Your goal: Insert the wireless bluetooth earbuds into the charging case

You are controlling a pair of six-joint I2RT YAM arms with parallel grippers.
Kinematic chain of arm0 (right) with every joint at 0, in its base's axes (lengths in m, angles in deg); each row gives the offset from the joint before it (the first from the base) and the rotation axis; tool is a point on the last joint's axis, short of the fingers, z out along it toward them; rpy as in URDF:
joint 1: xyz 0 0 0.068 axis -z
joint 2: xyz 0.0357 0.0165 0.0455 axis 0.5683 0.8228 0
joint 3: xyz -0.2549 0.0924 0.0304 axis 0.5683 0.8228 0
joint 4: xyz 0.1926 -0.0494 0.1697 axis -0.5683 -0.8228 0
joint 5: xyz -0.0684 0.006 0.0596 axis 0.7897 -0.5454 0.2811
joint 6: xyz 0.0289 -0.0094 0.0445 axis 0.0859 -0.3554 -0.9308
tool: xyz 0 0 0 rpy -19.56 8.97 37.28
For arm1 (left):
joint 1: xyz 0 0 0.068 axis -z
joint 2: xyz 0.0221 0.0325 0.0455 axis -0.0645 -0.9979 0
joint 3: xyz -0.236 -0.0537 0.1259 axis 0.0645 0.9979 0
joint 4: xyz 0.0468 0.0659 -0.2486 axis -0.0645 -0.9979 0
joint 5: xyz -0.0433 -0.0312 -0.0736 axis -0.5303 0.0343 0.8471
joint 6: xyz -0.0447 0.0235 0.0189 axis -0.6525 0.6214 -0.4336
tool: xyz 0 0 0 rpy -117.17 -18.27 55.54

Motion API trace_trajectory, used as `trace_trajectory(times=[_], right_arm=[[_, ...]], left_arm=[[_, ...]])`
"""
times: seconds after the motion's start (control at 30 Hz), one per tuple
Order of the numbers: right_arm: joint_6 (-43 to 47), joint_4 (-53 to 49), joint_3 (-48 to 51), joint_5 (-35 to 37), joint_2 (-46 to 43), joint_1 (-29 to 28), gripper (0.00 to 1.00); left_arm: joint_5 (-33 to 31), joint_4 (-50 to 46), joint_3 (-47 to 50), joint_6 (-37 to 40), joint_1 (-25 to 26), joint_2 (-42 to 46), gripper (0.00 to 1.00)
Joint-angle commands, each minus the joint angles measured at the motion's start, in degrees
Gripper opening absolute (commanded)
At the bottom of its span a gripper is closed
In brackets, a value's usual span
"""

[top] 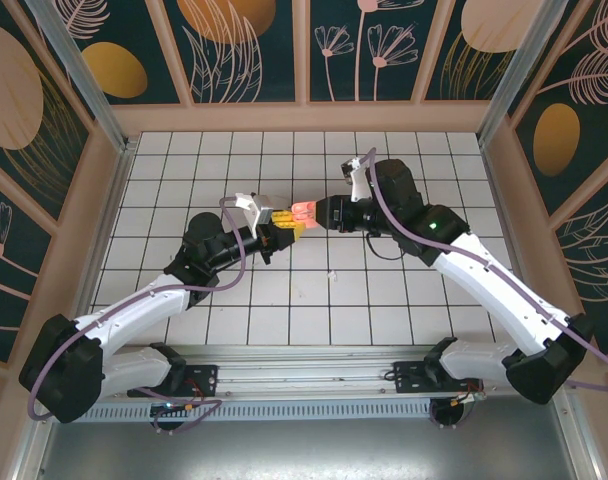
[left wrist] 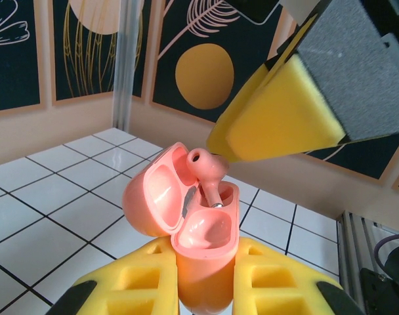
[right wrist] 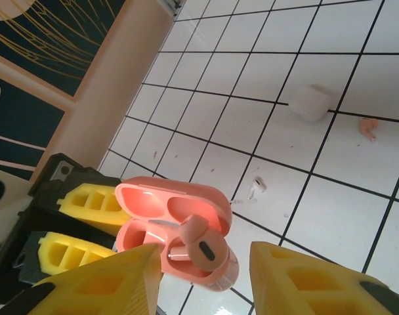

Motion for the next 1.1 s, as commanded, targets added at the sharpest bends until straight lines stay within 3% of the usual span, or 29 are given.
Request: trace_trajectory(times=[0.0, 0.6, 1.07], right_arm=[[1.4, 1.2, -0.4, -0.9, 0.8, 0.4, 0.4], [2.8, 1.8, -0.9, -2.6, 2.2, 1.0, 0.38], [4.8, 1.9, -1.4, -3.1, 2.5, 1.1, 0.18]], left_arm=[[1.6, 3.2, -0.5, -0.7, 0.2, -0.1, 0.0], [1.8, 4.0, -0.1, -1.1, 0.3, -0.5, 0.0], [1.8, 3.8, 0.0, -0.8, 0.3, -1.0, 0.0]])
